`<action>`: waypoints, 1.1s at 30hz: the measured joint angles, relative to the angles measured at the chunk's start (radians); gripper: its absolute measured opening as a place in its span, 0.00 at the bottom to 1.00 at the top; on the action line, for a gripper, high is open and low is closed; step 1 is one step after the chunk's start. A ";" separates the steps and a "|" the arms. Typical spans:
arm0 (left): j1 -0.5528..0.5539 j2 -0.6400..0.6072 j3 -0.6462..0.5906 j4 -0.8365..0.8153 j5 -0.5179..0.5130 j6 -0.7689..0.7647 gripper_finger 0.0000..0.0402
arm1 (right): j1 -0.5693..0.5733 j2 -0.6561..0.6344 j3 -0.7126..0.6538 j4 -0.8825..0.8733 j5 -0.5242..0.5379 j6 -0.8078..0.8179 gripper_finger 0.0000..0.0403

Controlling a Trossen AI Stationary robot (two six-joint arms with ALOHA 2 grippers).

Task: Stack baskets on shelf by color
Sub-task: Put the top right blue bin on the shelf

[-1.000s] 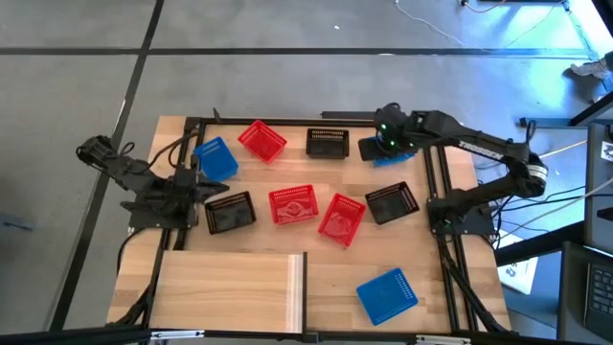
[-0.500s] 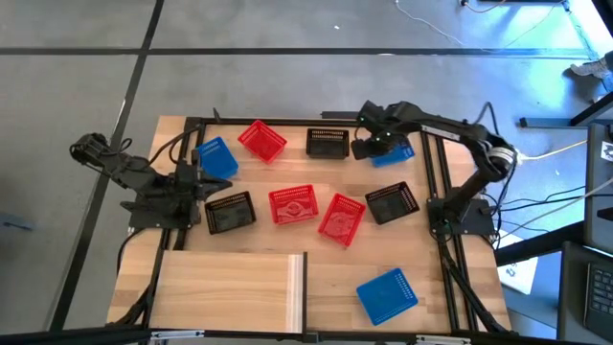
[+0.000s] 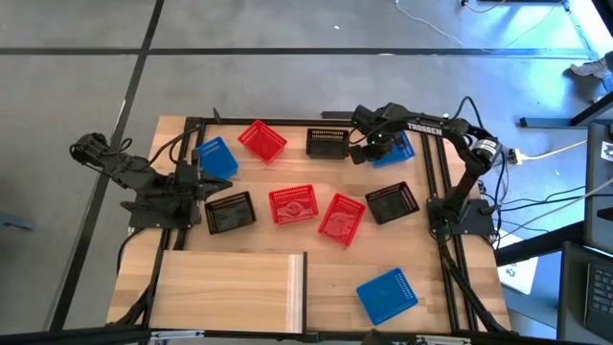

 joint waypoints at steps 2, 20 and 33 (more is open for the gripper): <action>0.000 0.000 0.000 0.000 0.000 0.000 0.00 | -0.008 0.011 0.000 0.000 0.034 0.000 0.23; 0.000 0.000 0.000 0.007 0.000 0.003 0.00 | -0.030 0.114 0.000 0.032 0.060 -0.176 0.17; 0.000 0.000 0.000 0.007 -0.117 -0.023 0.00 | 0.072 0.026 0.084 -0.112 0.242 -0.312 0.01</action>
